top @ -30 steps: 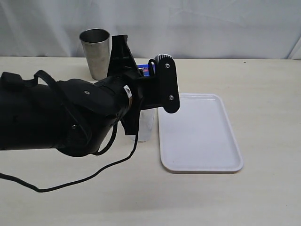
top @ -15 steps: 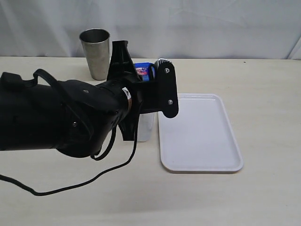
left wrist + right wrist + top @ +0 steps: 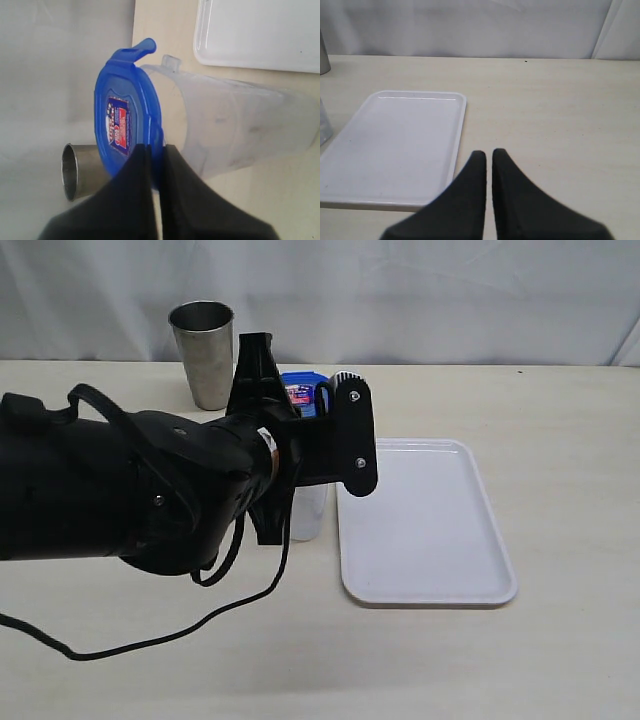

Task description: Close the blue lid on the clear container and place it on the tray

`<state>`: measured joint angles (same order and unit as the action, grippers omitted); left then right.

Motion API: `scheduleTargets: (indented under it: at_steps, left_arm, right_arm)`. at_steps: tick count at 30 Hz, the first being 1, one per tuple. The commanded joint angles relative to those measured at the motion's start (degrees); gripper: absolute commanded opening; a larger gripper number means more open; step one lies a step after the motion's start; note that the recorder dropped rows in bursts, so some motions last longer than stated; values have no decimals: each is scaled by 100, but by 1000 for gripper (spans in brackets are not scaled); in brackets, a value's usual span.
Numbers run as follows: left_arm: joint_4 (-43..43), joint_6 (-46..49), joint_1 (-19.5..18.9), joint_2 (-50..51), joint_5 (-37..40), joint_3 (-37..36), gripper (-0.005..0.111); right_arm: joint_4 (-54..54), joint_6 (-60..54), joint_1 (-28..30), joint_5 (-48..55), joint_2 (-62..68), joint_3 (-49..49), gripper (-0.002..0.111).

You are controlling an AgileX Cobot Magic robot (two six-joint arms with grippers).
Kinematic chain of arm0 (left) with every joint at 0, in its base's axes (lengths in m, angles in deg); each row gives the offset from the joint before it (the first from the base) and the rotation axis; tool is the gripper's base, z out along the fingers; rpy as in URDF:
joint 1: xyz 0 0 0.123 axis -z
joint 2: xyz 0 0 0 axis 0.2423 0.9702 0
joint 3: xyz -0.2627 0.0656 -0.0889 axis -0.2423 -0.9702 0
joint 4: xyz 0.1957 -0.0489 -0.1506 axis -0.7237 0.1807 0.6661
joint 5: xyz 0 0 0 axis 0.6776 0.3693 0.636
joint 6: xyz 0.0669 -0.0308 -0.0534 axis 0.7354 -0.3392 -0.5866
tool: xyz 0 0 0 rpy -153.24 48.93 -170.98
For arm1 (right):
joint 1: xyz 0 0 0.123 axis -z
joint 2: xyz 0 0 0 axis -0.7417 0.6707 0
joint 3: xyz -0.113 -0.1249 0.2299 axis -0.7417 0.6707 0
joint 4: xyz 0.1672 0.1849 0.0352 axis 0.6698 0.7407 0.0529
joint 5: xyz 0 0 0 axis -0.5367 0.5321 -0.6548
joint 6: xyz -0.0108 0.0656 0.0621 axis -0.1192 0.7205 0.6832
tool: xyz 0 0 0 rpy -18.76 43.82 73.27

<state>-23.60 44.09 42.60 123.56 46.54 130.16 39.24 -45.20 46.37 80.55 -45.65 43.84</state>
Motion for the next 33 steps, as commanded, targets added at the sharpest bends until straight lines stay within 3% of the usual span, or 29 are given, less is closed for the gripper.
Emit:
scheduleTargets:
  at_steps: [1,19,33]
  left_arm:
    - [44,-16,20,-66,-6,-11,0]
    - [35,55,136,-79,311,-11,0]
    - [339,93,136,-79,85,-11,0]
  right_arm:
    - [9,0,2,-19,-33,18,5]
    - [9,0,2,-19,-33,18,5]
    - [9,0,2,-19,-33,18,5]
